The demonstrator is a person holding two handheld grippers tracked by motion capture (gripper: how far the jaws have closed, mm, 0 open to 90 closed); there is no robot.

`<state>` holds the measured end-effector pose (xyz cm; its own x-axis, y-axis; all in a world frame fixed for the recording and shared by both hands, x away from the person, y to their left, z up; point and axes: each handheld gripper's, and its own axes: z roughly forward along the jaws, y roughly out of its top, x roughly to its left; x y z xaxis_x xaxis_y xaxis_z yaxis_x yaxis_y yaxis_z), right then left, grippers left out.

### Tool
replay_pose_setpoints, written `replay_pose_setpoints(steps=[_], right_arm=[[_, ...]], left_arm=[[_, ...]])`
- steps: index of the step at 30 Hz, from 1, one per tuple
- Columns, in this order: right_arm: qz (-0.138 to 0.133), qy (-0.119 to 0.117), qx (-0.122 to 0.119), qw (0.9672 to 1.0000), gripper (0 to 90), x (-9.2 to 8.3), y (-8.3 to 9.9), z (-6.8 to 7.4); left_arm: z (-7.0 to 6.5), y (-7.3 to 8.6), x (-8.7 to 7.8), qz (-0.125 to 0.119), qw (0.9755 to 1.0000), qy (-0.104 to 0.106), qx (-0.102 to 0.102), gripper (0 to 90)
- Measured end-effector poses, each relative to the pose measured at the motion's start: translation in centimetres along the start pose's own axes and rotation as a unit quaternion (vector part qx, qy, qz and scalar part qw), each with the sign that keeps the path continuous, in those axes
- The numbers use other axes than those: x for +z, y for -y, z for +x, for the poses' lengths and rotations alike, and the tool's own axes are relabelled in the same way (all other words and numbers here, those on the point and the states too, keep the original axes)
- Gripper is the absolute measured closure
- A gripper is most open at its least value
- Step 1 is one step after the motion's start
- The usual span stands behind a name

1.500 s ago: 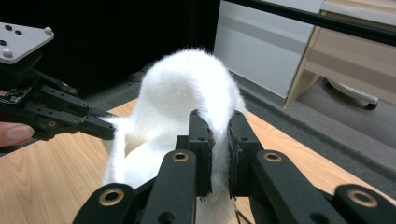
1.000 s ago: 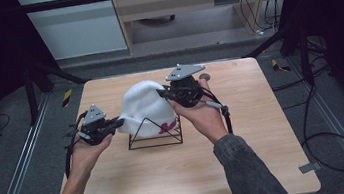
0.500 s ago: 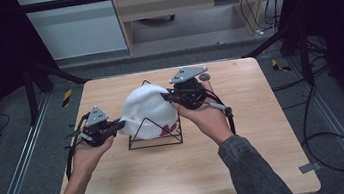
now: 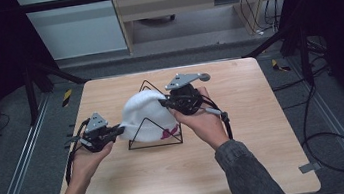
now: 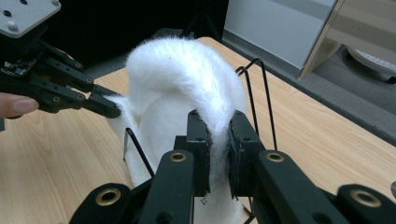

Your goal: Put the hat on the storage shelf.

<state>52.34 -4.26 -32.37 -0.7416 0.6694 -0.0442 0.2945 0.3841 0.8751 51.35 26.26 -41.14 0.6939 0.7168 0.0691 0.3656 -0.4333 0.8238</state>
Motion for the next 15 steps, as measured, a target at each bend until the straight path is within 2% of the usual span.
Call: replay_pose_setpoints(steps=[15], right_arm=[[0.009,-0.006,0.000,0.9999,72.7,0.8,0.6,0.7]], left_arm=[[0.1,1.3,0.8,0.015,0.9999,0.005,-0.007,84.1]])
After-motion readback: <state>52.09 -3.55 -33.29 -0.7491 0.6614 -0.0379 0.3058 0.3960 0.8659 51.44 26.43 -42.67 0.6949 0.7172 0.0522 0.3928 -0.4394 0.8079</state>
